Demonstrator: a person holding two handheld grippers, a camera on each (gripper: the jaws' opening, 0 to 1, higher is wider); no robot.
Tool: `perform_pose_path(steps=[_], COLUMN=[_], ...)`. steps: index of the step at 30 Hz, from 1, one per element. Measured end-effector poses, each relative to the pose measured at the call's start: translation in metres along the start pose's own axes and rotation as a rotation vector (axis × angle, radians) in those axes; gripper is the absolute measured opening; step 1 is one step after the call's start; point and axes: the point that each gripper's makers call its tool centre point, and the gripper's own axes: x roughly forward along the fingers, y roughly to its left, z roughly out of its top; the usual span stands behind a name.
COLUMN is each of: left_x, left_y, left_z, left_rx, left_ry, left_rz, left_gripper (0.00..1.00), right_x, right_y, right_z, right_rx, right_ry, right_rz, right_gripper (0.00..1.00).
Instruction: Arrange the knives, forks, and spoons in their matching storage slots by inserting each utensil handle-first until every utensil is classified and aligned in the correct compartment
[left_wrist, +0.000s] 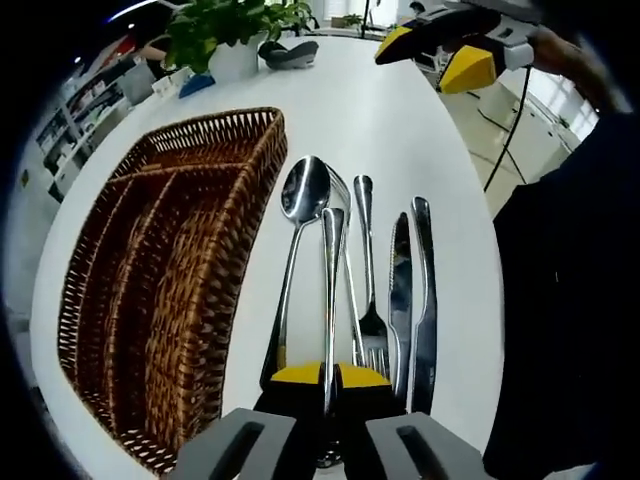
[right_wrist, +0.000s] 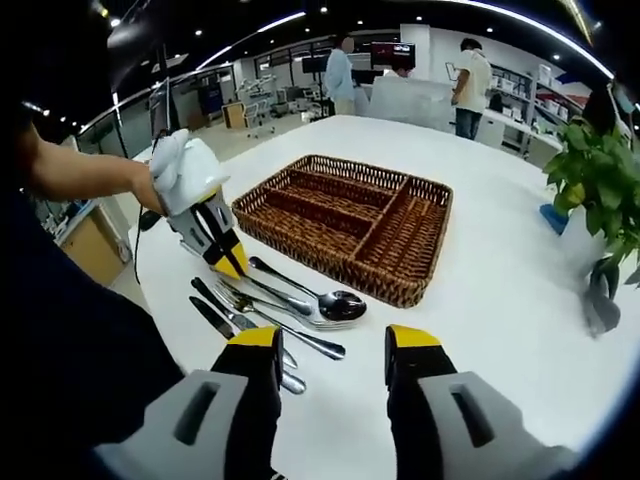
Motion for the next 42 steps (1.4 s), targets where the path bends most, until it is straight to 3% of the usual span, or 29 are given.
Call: perform_pose_path(steps=[8,15,21,27,42], left_x=[-0.025,-0.056,-0.077,-0.093,-0.104], left_y=[0.001,0.01,0.024,0.052,0.121], left_z=[0.006,0.024,0.033,0.042,0.051], left_rx=[-0.02,-0.061,-0.039,0.004,0.097], left_ry=[-0.06,-0.162,-0.171,-0.177,-0.108], left_rz=[0.04,0.082,0.108,0.126,0.14], left_gripper=[0.02,0.02,0.02,0.02,0.02], right_x=[0.006,0.01,0.012,0.008,-0.005], right_y=[-0.004,-0.007,-0.007,-0.01,-0.012], right_z=[0.008,0.016,0.017,0.024,0.02], right_rx=[-0.025,-0.035,-0.039,-0.025,0.03], right_ry=[0.006,0.0,0.002,-0.022,-0.039], right_rz=[-0.002,-0.002,0.001,-0.02,-0.082], right_gripper=[0.41,0.42,0.42,0.42,0.42])
